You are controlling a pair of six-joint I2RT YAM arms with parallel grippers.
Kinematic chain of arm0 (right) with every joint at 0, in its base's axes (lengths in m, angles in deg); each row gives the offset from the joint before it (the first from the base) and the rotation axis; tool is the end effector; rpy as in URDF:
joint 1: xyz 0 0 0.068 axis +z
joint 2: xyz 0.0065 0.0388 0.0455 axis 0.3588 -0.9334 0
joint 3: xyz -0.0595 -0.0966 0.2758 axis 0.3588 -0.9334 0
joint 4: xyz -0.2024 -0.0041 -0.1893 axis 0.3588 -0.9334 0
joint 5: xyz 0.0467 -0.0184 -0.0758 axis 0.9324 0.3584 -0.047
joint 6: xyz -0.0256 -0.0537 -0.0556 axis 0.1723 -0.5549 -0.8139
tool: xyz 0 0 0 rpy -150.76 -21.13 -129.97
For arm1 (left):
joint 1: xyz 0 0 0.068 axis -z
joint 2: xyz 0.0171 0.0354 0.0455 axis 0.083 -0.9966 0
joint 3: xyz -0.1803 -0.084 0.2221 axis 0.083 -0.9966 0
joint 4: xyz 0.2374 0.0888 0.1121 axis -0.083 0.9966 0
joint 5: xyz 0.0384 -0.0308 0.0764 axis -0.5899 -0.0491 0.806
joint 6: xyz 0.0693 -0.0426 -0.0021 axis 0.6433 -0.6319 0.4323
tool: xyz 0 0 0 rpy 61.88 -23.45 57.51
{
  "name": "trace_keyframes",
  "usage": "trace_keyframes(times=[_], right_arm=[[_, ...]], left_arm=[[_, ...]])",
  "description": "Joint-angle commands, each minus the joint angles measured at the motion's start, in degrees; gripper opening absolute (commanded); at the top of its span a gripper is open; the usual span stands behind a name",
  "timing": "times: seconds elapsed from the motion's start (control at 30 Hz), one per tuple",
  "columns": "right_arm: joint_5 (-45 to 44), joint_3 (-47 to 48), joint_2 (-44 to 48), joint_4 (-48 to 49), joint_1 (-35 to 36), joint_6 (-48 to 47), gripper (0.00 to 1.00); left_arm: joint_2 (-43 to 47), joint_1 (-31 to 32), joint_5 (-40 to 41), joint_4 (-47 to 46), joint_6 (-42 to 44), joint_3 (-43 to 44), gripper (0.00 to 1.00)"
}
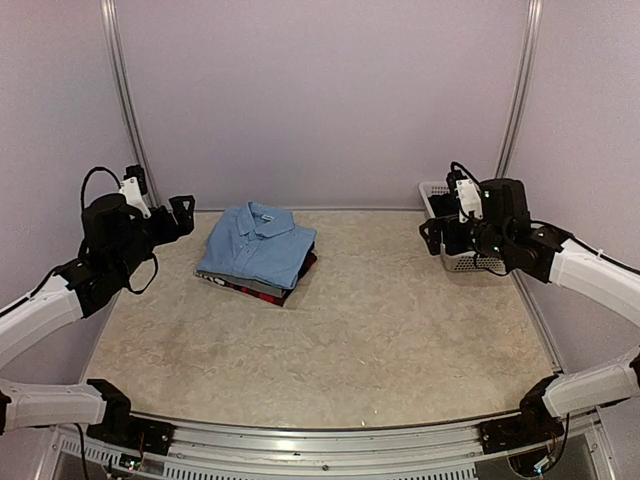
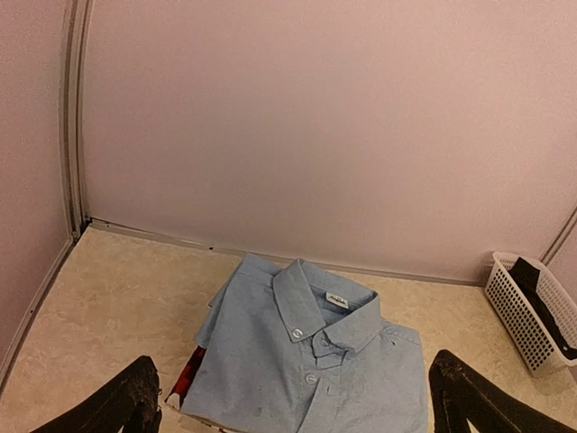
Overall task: Fold and stack the long sleeve shirts
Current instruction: Reset both arms
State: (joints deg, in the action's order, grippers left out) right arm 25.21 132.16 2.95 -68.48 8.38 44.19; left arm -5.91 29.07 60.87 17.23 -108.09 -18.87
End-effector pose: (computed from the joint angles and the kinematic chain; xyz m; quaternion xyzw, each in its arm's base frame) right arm 0.2789 0.1428 0.3210 -0.0924 0.8412 0.1088 0.5215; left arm 0.2515 -0.0899 0.3391 -0.0668 0.7369 -0.1354 0.6590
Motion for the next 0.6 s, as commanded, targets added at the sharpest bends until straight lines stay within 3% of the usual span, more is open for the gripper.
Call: trace_keyframes(times=[0.0,0.57], right_arm=[[-1.1,-1.6,3.2,3.7,-0.7,-0.9,1.0],[-0.9,-3.6,3.4,6.6,-0.7,-0.2,1.0]], left_arm=[[1.2,1.0,2.6,-2.6,2.4,-1.0,0.99],[0.9,2.1,3.8,-1.5,2.9,-0.8,0.99]])
